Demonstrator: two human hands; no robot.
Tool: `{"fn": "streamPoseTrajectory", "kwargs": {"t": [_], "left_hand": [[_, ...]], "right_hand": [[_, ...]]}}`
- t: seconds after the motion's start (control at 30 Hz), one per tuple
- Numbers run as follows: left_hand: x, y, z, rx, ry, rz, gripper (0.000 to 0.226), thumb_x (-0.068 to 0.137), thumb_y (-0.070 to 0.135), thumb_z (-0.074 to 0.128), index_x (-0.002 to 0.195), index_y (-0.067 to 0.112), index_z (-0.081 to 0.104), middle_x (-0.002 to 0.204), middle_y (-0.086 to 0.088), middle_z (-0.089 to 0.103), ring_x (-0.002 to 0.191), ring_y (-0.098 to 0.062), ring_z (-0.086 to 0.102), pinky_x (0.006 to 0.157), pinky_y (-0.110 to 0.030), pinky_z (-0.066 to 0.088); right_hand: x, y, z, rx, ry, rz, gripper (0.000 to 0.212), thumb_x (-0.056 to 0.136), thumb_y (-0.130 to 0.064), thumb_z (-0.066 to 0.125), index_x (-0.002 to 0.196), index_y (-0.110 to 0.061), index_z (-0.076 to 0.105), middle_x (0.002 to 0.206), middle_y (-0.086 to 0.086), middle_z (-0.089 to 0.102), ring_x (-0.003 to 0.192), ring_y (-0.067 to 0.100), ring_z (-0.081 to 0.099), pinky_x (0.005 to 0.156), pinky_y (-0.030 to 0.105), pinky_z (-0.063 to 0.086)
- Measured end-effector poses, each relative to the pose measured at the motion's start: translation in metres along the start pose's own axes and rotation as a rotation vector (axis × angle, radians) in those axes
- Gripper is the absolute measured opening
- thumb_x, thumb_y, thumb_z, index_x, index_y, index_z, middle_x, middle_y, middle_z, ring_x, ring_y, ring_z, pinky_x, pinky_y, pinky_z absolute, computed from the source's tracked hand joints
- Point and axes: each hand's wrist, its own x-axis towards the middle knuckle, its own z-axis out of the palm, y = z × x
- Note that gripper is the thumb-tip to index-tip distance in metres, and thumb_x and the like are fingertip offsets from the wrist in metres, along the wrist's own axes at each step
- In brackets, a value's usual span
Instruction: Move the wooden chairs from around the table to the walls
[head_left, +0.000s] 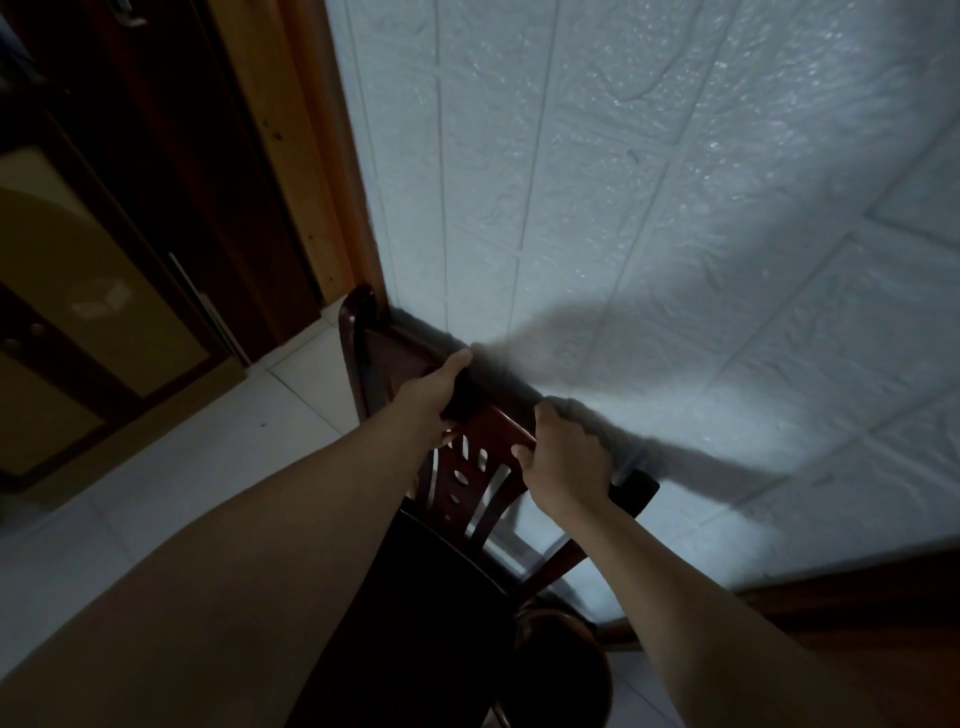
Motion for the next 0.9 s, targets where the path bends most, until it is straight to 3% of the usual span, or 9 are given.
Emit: {"fn": "streamPoseTrajectory", "kwargs": {"t": [0.07, 0.2, 0.3, 0.4, 0.43, 0.57, 0.67, 0.77, 0.9], "left_hand": [[-0.004, 0.000, -0.003, 0.027, -0.038, 0.000, 0.060, 0.070, 0.052, 0.073, 0.110, 0.010, 0.057, 0.109, -0.007, 0.063, 0.073, -0.020, 0.060, 0.066, -0.031, 0.044], [-0.013, -0.003, -0.011, 0.095, -0.050, 0.060, 0.061, 0.080, 0.044, 0.067, 0.128, 0.008, 0.053, 0.123, -0.011, 0.063, 0.098, -0.028, 0.064, 0.089, -0.039, 0.042], [-0.021, -0.001, -0.016, 0.182, -0.052, 0.101, 0.051, 0.087, 0.034, 0.062, 0.127, 0.003, 0.054, 0.123, -0.014, 0.062, 0.101, -0.030, 0.063, 0.080, -0.036, 0.044], [-0.028, 0.005, -0.020, 0.270, -0.061, 0.156, 0.045, 0.087, 0.027, 0.063, 0.122, -0.002, 0.058, 0.115, -0.016, 0.063, 0.085, -0.026, 0.063, 0.052, -0.021, 0.051], [-0.027, 0.006, -0.022, 0.315, -0.064, 0.185, 0.045, 0.087, 0.027, 0.063, 0.120, -0.003, 0.059, 0.113, -0.017, 0.064, 0.085, -0.028, 0.064, 0.051, -0.020, 0.051], [-0.030, 0.012, -0.028, 0.559, -0.116, 0.272, 0.045, 0.085, 0.031, 0.063, 0.114, -0.004, 0.061, 0.114, -0.020, 0.066, 0.103, -0.035, 0.064, 0.082, -0.035, 0.048], [-0.033, 0.015, -0.032, 0.713, -0.197, 0.343, 0.042, 0.084, 0.032, 0.064, 0.108, -0.003, 0.063, 0.108, -0.020, 0.069, 0.101, -0.035, 0.066, 0.076, -0.033, 0.046], [-0.033, 0.014, -0.039, 0.827, -0.309, 0.449, 0.021, 0.084, 0.026, 0.064, 0.081, 0.005, 0.064, 0.098, -0.020, 0.069, 0.094, -0.032, 0.067, 0.070, -0.030, 0.039], [-0.041, 0.005, -0.062, 0.931, -0.431, 0.542, 0.031, 0.084, 0.018, 0.064, 0.057, 0.012, 0.051, 0.069, -0.011, 0.055, 0.078, -0.026, 0.057, 0.074, -0.035, 0.050]], "right_hand": [[0.000, 0.000, -0.002, -0.006, -0.026, 0.003, 0.043, 0.090, -0.030, 0.057, 0.126, -0.012, 0.043, 0.109, 0.009, 0.068, 0.097, 0.029, 0.066, 0.072, 0.038, 0.051], [-0.006, 0.001, -0.010, 0.034, -0.114, 0.031, 0.049, 0.092, -0.024, 0.055, 0.134, -0.010, 0.035, 0.118, 0.010, 0.063, 0.104, 0.027, 0.063, 0.073, 0.034, 0.048], [-0.013, -0.001, -0.017, 0.095, -0.169, 0.052, 0.061, 0.087, -0.021, 0.062, 0.137, -0.008, 0.031, 0.125, 0.012, 0.056, 0.109, 0.026, 0.059, 0.084, 0.034, 0.050], [-0.021, -0.007, -0.021, 0.150, -0.179, 0.086, 0.066, 0.081, -0.021, 0.070, 0.134, -0.009, 0.033, 0.129, 0.011, 0.050, 0.114, 0.026, 0.054, 0.093, 0.038, 0.049], [-0.024, -0.009, -0.022, 0.155, -0.172, 0.099, 0.067, 0.079, -0.021, 0.071, 0.134, -0.009, 0.034, 0.129, 0.011, 0.049, 0.116, 0.026, 0.052, 0.094, 0.038, 0.048], [-0.036, -0.019, -0.029, 0.217, -0.110, 0.185, 0.063, 0.072, -0.016, 0.074, 0.127, -0.011, 0.042, 0.123, 0.007, 0.049, 0.113, 0.023, 0.051, 0.095, 0.037, 0.047], [-0.051, -0.035, -0.033, 0.301, -0.054, 0.277, 0.062, 0.071, -0.012, 0.074, 0.125, -0.010, 0.044, 0.124, 0.008, 0.049, 0.113, 0.024, 0.051, 0.094, 0.038, 0.048], [-0.075, -0.049, -0.030, 0.346, -0.019, 0.396, 0.066, 0.076, -0.012, 0.069, 0.133, -0.008, 0.038, 0.132, 0.013, 0.047, 0.120, 0.029, 0.048, 0.097, 0.041, 0.045], [-0.119, -0.073, -0.014, 0.412, 0.028, 0.537, 0.077, 0.081, -0.018, 0.068, 0.143, -0.009, 0.024, 0.137, 0.017, 0.041, 0.120, 0.033, 0.048, 0.095, 0.037, 0.044]]}}
